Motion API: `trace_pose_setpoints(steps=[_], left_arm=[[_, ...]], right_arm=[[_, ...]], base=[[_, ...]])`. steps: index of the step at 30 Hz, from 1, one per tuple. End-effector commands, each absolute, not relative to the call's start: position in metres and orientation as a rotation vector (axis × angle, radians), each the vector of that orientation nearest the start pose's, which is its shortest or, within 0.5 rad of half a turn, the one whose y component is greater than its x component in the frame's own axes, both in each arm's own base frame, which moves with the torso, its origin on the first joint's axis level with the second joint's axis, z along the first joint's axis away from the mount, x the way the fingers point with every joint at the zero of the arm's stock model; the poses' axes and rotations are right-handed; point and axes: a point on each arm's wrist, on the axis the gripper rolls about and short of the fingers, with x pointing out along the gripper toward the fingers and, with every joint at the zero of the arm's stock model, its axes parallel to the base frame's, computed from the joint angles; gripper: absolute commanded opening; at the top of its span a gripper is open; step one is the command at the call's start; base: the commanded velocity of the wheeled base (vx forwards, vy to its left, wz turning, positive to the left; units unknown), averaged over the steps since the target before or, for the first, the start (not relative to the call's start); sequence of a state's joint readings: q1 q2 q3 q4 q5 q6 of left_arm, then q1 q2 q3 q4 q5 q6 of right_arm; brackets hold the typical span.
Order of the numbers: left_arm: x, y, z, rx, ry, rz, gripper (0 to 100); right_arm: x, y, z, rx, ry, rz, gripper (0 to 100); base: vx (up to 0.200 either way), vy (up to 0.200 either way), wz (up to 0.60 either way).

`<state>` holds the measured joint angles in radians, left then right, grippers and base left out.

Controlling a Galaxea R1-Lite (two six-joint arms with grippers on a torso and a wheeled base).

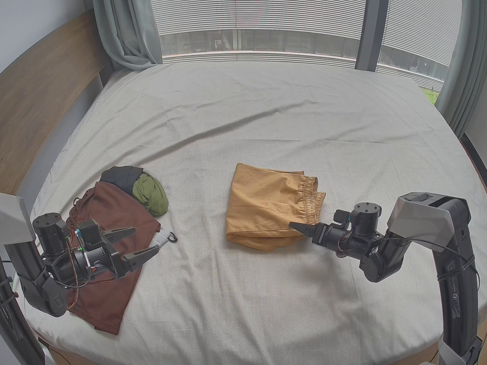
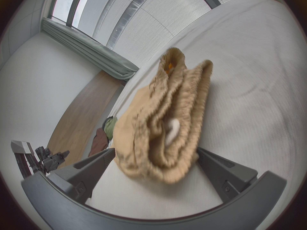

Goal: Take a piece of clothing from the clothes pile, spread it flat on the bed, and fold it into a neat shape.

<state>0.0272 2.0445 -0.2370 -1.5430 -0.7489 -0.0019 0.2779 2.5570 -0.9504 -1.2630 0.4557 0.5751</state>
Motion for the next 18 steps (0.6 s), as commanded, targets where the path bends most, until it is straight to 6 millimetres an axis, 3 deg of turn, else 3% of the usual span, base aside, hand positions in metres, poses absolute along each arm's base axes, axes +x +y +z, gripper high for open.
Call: trace_pose_setpoints(steps=[1, 7, 9, 10, 18], left_arm=[[0.263, -0.008, 0.055, -0.103, 0.249, -0.717, 100], [0.263, -0.008, 0.055, -0.104, 0.248, -0.715, 100], [0.263, -0.008, 0.055, -0.103, 0.246, -0.715, 100], [0.263, -0.008, 0.055, -0.102, 0.246, -0.717, 100], [0.263, -0.008, 0.055, -0.102, 0.246, -0.715, 100]], right_arm=[[0.354, 0.127, -0.043, 0.515, 0.641, 0.626, 100], [0.316, 0.144, -0.021, 0.496, 0.625, 0.725, 100], [0.313, 0.147, -0.015, 0.493, 0.610, 0.747, 100], [0.309, 0.153, -0.001, 0.492, 0.573, 0.790, 100], [0.329, 0.162, 0.042, 0.587, 0.446, 0.848, 100]], base=[[0.000, 0.000, 0.00], [0.000, 0.000, 0.00], [0.000, 0.000, 0.00], [0.000, 0.000, 0.00], [0.000, 0.000, 0.00]])
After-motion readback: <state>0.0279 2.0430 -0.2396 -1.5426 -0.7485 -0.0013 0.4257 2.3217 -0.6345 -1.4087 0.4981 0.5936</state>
